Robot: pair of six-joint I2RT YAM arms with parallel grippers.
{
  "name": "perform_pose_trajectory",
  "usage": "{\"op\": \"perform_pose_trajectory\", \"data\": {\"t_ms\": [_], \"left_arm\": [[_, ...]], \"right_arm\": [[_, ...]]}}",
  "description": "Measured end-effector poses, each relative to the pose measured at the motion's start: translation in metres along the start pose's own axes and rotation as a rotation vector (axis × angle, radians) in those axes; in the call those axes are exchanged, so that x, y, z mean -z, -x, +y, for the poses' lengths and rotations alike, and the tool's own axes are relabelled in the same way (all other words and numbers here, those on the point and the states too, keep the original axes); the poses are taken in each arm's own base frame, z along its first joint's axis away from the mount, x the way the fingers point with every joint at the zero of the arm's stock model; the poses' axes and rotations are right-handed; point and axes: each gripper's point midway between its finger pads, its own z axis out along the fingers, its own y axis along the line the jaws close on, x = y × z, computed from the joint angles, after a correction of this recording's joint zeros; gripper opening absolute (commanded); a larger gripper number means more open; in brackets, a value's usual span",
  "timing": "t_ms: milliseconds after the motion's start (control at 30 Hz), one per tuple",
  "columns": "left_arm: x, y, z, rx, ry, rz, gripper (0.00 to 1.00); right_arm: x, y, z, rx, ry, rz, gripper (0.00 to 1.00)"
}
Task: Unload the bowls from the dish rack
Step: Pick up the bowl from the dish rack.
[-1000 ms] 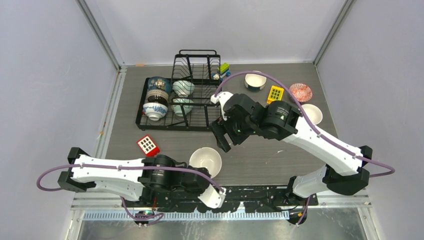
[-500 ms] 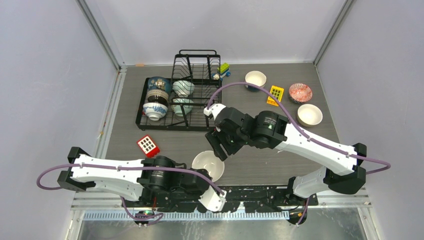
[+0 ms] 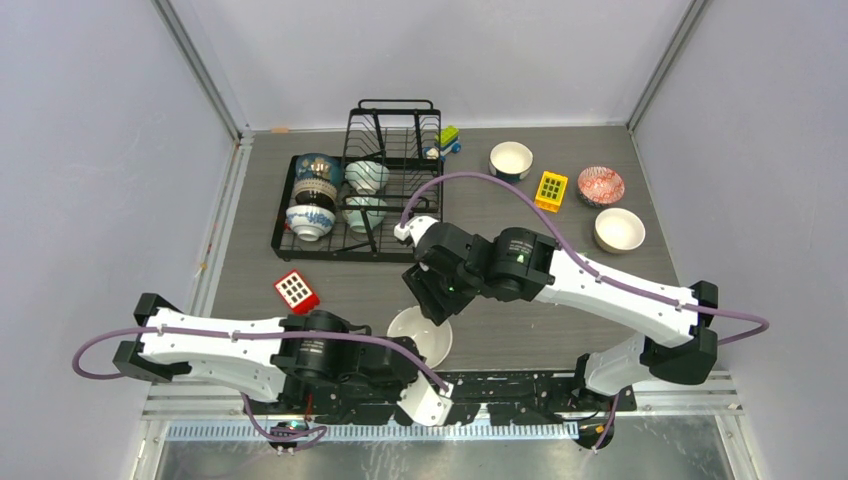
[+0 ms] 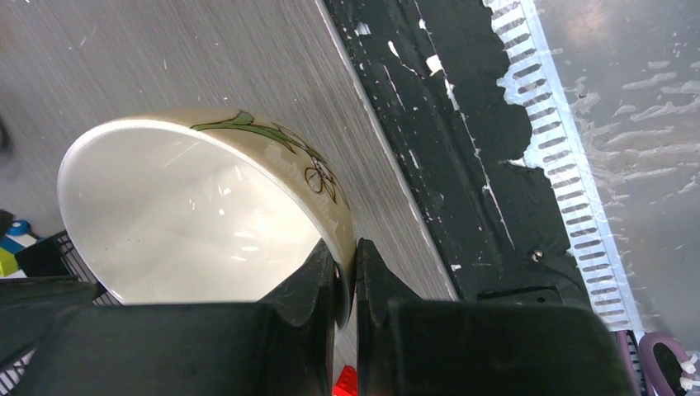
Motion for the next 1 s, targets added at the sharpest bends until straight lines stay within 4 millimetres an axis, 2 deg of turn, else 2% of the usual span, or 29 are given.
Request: {"op": "perform_pose_trajectory", "data": {"t_ms": [600, 1000], "left_arm": [[0.004, 0.007, 0.002, -0.002, 0.006, -0.021, 0.0], [0.004, 0.007, 0.002, -0.001, 0.006, -0.022, 0.0]], "right_arm": [[-0.015, -0.016, 0.006, 0.049, -0.006, 0.065, 0.42], [-0.019, -0.026, 0.008, 0.098, -0.02, 0.101, 0.3]]}}
